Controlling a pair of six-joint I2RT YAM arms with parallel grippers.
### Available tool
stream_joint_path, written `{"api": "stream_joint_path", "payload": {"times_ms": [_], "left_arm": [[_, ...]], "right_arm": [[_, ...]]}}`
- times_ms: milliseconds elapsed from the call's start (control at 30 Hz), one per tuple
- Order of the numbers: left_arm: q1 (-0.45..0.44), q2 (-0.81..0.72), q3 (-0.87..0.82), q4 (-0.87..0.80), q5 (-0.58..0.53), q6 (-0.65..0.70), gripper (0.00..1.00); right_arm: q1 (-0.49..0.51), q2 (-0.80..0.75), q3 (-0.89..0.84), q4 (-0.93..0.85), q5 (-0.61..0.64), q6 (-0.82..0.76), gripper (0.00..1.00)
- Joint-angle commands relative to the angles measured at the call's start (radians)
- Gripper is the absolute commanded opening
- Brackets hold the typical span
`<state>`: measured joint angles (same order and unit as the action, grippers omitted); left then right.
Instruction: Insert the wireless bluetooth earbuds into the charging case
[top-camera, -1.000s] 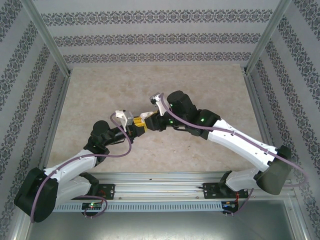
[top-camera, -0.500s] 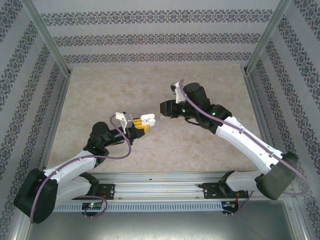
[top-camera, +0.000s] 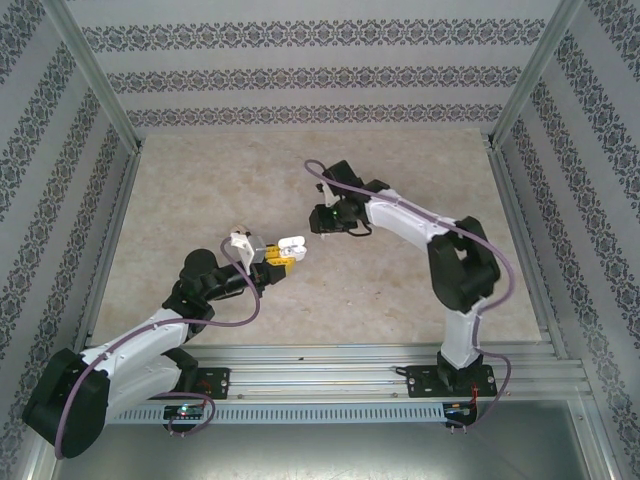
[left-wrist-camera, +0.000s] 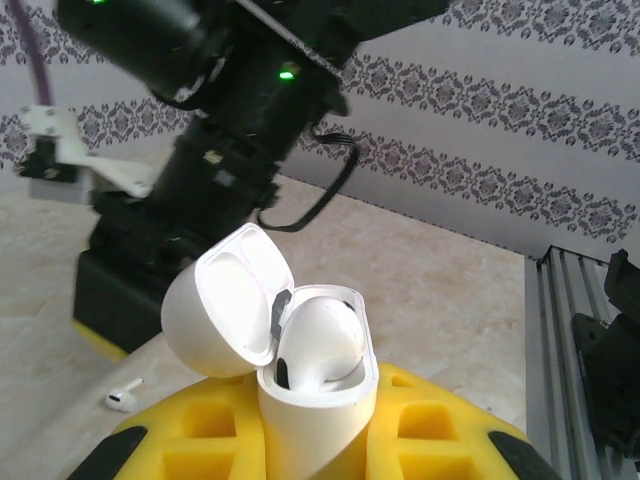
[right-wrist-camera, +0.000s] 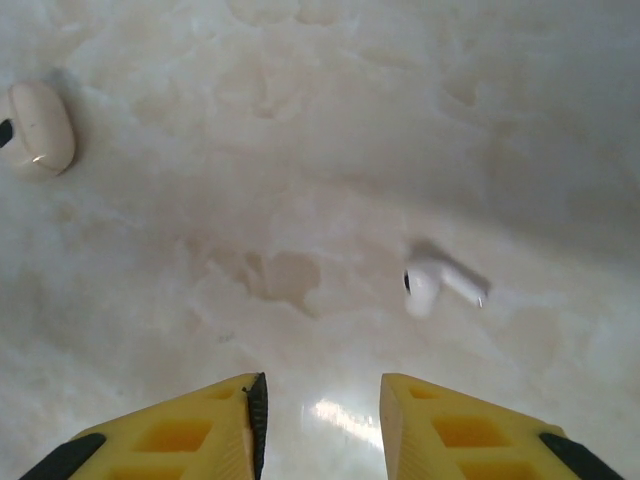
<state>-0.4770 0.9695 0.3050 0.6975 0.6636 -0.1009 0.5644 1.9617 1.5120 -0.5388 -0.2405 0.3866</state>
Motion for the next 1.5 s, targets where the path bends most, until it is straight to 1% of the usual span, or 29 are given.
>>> {"api": "stream_joint_path", "payload": {"times_ms": [0, 67, 200, 300, 400, 533, 667, 867, 1033, 1267, 1467], "left_arm": [[-0.004, -0.011, -0.001, -0.022, -0.014, 0.03, 0.0], [-0.003, -0.007, -0.003, -0.024, -0.019, 0.033, 0.0], [-0.002, 0.009, -0.003, -0.012, -0.022, 0.029, 0.0], [-0.002, 0.022, -0.003, -0.003, -0.019, 0.027, 0.0], [-0.002, 0.031, -0.003, 0.002, -0.018, 0.027, 0.0], [-0.002, 0.034, -0.006, 0.015, -0.019, 0.021, 0.0], [-0.002, 0.031, -0.01, 0.02, -0.018, 0.014, 0.0], [-0.002, -0.003, -0.016, -0.006, -0.022, 0.015, 0.0], [-0.002, -0.023, -0.021, -0.017, -0.025, 0.013, 0.0], [-0.002, -0.028, -0.02, -0.016, -0.024, 0.012, 0.0], [-0.002, -0.025, -0.017, -0.018, -0.026, 0.016, 0.0]], "right_arm": [[-0.022, 0.097, 0.14, -0.07, -0.035, -0.116, 0.39], [-0.034, 0.169, 0.211, -0.114, -0.045, -0.149, 0.4], [-0.061, 0.262, 0.287, -0.159, -0.075, -0.19, 0.43], [-0.08, 0.298, 0.309, -0.173, -0.105, -0.206, 0.47], [-0.084, 0.309, 0.304, -0.185, -0.131, -0.222, 0.48], [-0.074, 0.301, 0.262, -0.19, -0.167, -0.224, 0.48], [-0.066, 0.268, 0.175, -0.161, -0.183, -0.195, 0.49], [-0.039, 0.189, 0.028, -0.095, -0.185, -0.135, 0.49], [-0.022, 0.141, -0.036, -0.069, -0.171, -0.085, 0.49], [-0.035, 0.099, -0.034, -0.081, -0.093, -0.027, 0.49], [-0.044, 0.101, 0.036, -0.108, -0.057, 0.0, 0.49]]}}
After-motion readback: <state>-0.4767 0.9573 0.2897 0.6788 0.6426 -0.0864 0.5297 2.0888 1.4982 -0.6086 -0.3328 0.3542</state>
